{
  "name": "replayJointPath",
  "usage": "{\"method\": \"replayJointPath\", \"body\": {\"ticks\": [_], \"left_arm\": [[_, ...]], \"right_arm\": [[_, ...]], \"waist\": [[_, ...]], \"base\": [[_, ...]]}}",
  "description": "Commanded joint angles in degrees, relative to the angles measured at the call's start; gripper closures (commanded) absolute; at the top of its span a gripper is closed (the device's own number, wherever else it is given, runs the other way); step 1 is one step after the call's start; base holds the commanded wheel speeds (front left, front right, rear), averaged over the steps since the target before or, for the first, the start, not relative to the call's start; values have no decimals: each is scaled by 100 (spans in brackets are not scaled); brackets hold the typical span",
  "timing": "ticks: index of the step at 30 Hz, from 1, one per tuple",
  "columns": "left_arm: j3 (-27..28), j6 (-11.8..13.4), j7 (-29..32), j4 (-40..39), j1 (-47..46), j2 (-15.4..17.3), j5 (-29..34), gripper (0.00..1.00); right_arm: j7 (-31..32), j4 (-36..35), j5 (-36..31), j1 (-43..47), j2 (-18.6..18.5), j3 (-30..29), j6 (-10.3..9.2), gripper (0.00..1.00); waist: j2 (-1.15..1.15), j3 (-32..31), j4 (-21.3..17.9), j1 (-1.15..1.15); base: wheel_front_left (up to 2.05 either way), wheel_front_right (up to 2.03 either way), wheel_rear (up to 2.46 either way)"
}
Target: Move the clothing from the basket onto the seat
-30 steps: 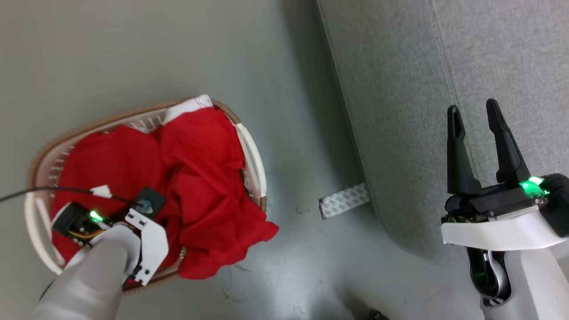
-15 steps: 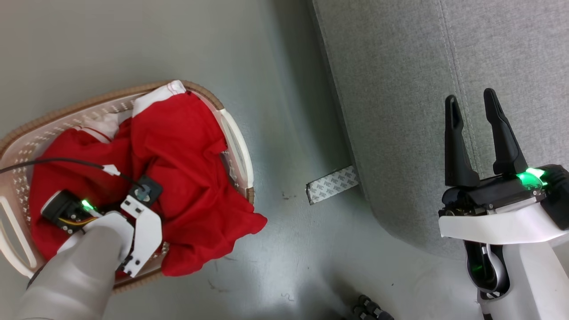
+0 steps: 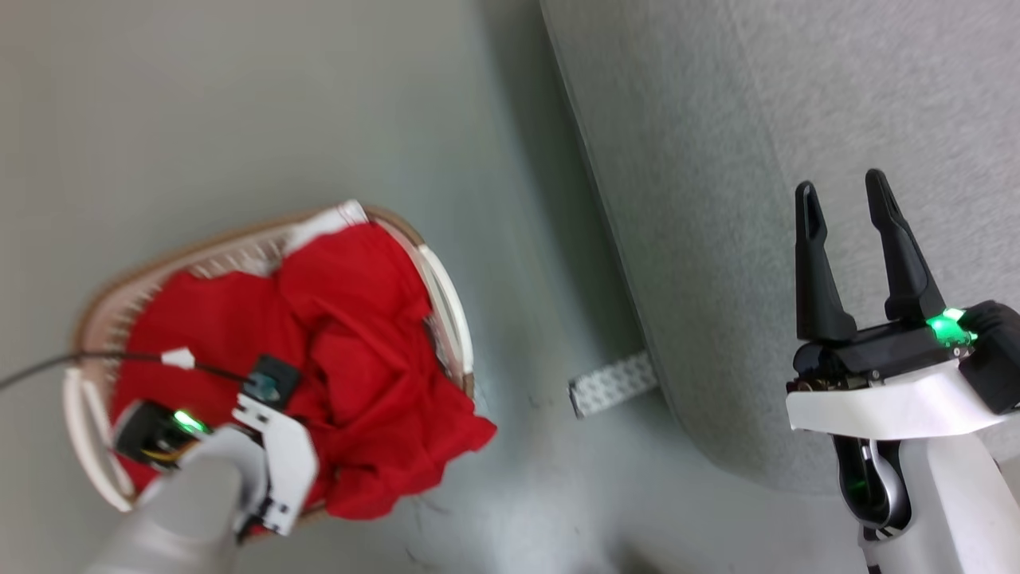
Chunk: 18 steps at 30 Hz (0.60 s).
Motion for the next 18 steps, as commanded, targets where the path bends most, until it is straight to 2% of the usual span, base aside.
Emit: {"method": "replayJointPath", "body": {"ticks": [1, 9, 18], "left_arm": [[22, 8, -80, -1, 109, -50, -62, 100], [185, 8, -816, -104, 493, -548, -635, 100], [222, 8, -1085, -538, 844, -856, -1167, 100]], "right_arm": [[2, 36, -42, 90, -19, -39, -12, 0], [2, 212, -434, 364, -20, -208, -12, 0], [2, 422, -713, 714, -22, -202, -12, 0]], "waist": [[0, -411, 175, 0], [0, -1493, 680, 0], [0, -2548, 1297, 0]], "base": [[0, 0, 0], [0, 0, 0], [0, 0, 0]]}}
